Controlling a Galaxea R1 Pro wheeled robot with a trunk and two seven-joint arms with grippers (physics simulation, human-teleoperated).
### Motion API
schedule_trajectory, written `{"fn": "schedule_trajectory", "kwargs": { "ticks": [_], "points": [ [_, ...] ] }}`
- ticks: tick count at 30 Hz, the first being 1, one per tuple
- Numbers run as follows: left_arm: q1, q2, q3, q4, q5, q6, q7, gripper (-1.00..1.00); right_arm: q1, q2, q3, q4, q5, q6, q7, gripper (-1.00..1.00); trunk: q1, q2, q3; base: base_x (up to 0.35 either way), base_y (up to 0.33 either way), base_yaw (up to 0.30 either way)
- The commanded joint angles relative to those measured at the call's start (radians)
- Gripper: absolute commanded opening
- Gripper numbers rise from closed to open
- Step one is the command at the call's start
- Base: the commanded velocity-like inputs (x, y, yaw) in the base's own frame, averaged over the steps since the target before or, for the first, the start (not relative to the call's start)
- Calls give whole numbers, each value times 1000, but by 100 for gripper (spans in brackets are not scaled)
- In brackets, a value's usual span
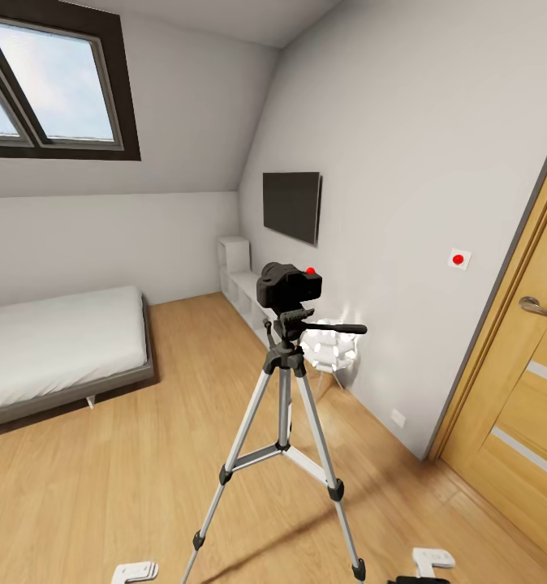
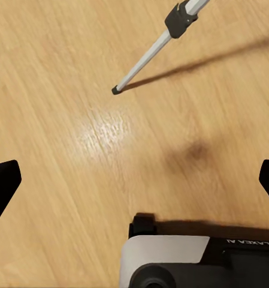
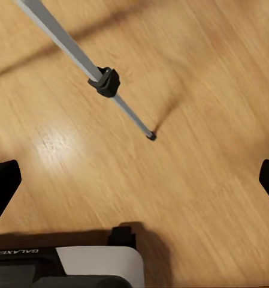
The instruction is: Attach the digital camera to the camera tripod in the bedroom.
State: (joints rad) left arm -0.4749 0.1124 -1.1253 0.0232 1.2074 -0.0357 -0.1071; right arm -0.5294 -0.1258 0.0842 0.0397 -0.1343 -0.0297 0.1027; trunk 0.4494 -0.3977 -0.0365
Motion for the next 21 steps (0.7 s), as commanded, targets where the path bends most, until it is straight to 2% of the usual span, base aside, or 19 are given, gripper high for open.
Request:
{"fn": "schedule_trajectory", "kwargs": {
  "ticks": [1,5,9,21],
  "points": [
    [-1,0,-8,4,9,-2,-6,100,-2,0,9,4,-20,-3,1,100,1,-2,-2,0,0,0],
    [1,0,-8,15,10,-3,-6,100,-1,0,9,8,-58,-3,-12,100,1,-2,-2,0,0,0],
    [3,0,-8,24,12,-3,-6,100,-1,2,9,13,-74,-2,-16,100,1,-2,-2,0,0,0],
    [12,-2,-9,28,11,1,-7,100,9,7,9,15,-82,-1,-19,100,1,-2,-2,0,0,0]
  ]
}}
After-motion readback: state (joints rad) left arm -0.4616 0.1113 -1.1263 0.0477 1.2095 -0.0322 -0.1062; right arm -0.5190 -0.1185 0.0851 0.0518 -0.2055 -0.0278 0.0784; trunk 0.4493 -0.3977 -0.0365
